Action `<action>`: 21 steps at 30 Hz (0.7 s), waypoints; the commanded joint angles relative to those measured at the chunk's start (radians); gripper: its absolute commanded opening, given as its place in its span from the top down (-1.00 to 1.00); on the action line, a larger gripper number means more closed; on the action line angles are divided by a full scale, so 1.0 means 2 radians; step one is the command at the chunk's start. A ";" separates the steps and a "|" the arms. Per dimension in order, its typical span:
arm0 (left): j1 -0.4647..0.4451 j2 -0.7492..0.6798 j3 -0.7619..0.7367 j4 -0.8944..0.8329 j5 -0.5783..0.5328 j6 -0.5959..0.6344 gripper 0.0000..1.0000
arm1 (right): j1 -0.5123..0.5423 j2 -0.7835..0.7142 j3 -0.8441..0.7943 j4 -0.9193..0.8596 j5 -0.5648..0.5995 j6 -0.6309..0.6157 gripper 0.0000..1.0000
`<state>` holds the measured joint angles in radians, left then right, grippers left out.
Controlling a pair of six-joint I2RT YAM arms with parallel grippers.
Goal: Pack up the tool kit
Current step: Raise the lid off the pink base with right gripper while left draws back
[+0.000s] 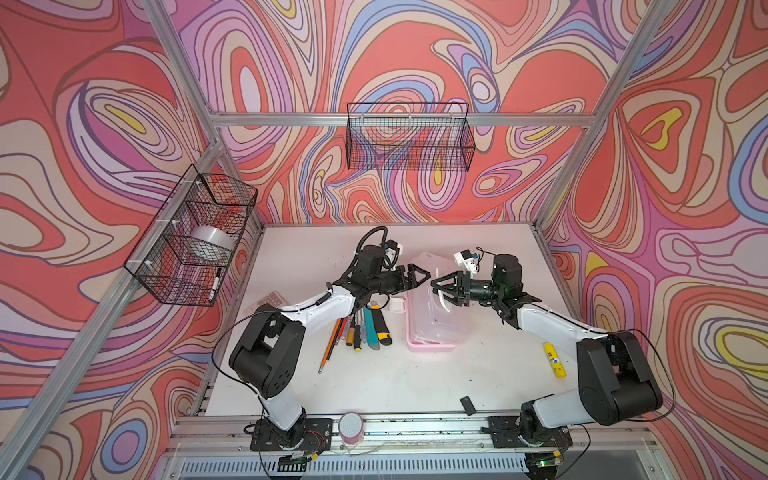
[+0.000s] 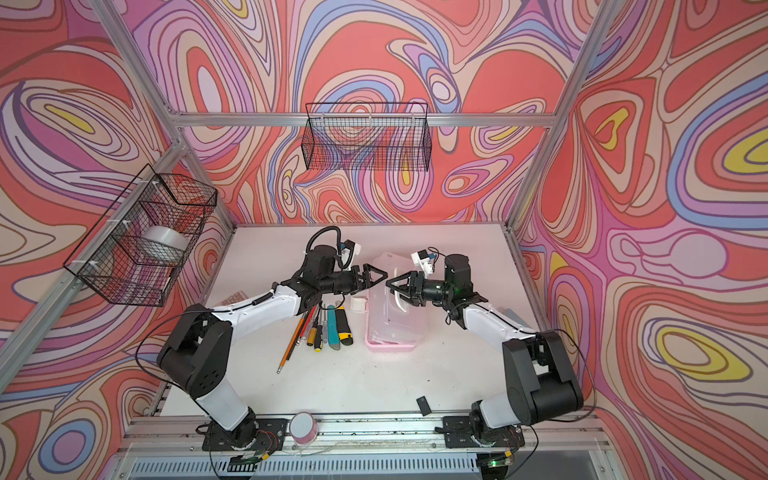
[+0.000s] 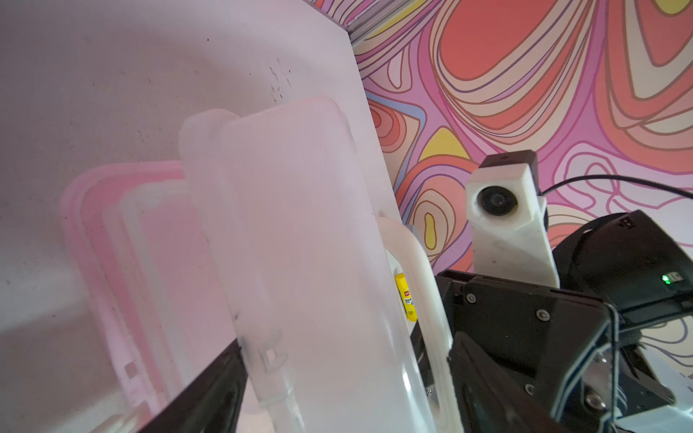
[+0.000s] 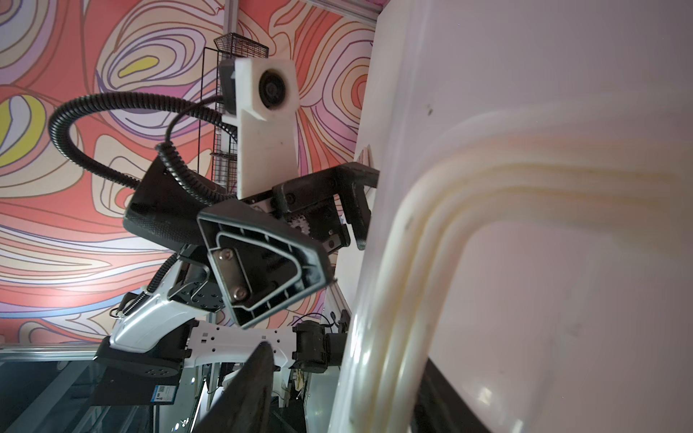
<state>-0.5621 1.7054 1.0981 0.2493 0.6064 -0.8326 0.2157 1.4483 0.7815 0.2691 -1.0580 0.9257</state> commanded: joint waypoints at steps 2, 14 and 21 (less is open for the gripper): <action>-0.002 -0.006 0.017 0.032 0.014 -0.009 -0.67 | 0.001 -0.027 0.025 -0.117 0.049 -0.079 -0.18; -0.019 0.003 0.032 0.033 0.010 -0.013 -0.67 | 0.000 -0.076 0.069 -0.261 0.158 -0.158 -0.18; -0.033 0.009 0.057 0.009 0.006 -0.005 -0.67 | -0.003 -0.145 0.100 -0.326 0.228 -0.175 -0.26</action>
<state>-0.6098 1.7157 1.1679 0.2684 0.6159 -0.8497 0.2153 1.2163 0.9314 -0.3035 -0.6949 0.6212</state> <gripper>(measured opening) 0.834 0.626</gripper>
